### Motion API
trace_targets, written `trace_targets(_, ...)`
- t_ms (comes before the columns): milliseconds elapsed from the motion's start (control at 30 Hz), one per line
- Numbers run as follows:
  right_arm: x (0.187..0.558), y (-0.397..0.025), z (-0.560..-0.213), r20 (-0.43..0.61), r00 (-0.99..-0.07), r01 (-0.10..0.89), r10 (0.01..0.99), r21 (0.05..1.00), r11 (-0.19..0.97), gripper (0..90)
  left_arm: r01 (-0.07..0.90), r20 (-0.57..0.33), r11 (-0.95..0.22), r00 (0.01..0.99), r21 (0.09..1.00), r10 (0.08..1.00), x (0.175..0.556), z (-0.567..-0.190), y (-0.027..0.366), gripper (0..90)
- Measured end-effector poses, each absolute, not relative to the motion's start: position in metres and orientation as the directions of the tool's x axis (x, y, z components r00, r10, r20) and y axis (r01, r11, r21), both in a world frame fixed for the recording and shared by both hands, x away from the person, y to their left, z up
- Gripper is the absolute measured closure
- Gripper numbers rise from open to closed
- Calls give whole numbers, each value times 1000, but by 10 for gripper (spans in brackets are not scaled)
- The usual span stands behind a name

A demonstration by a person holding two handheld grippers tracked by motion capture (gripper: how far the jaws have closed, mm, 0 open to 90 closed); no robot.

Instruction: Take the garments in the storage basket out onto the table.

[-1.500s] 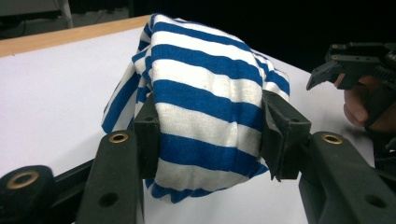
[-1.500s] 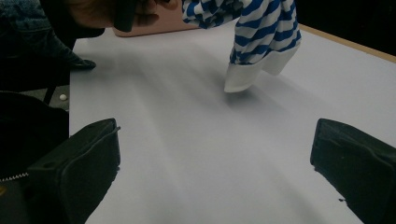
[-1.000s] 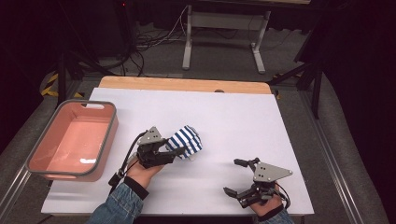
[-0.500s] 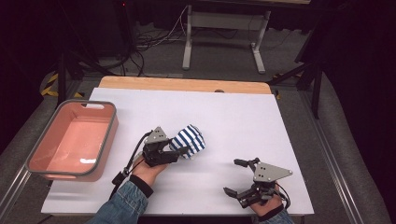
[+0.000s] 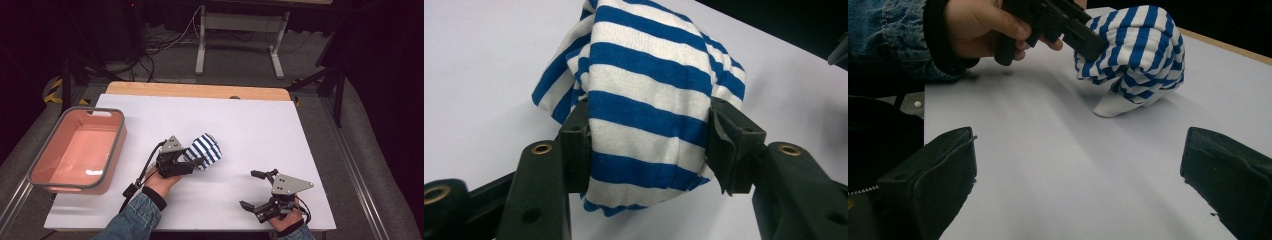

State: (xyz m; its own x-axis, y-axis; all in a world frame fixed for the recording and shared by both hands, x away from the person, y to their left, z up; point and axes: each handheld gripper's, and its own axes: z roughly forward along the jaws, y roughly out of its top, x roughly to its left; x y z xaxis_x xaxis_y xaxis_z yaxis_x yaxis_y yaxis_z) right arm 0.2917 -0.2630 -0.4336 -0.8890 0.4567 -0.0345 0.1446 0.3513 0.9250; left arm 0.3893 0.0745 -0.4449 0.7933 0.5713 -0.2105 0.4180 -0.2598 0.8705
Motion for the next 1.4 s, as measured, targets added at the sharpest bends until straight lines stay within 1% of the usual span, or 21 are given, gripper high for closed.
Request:
trace_targets(200, 292, -263, -434, -35, -890, 144, 455, 925, 352, 21, 418, -210, -251, 788, 873, 579, 390, -444, 75, 381)
trace_targets(267, 292, -263, -434, -34, -890, 144, 454, 925, 352, 21, 423, -214, -250, 784, 871, 583, 390, -444, 75, 339)
trace_targets(367, 292, -263, -434, -34, -890, 145, 455, 925, 352, 21, 406, -189, -260, 786, 876, 589, 390, -445, 75, 233)
trace_targets(433, 292, -263, -434, -34, -890, 144, 454, 925, 351, 21, 391, -181, -253, 789, 885, 587, 390, -444, 75, 182)
trace_targets(600, 292, -263, -434, -31, -890, 145, 454, 926, 348, 20, 376, -178, -231, 788, 898, 590, 389, -440, 77, 107)
trace_targets(667, 292, -263, -434, -32, -890, 144, 454, 927, 347, 20, 363, -162, -247, 796, 898, 583, 389, -440, 78, 85)
trace_targets(733, 292, -263, -434, -31, -890, 145, 456, 927, 346, 20, 352, -148, -252, 798, 901, 584, 388, -438, 79, 73)
trace_targets(833, 292, -263, -434, -32, -890, 144, 455, 927, 347, 20, 356, -164, -236, 800, 904, 578, 387, -436, 80, 51)
trace_targets(1133, 292, -263, -434, -32, -891, 144, 454, 926, 350, 20, 344, -161, -223, 800, 912, 578, 383, -426, 84, 35)
trace_targets(1400, 292, -263, -434, -33, -891, 144, 453, 925, 350, 20, 329, -161, -225, 821, 917, 548, 377, -417, 88, 33)
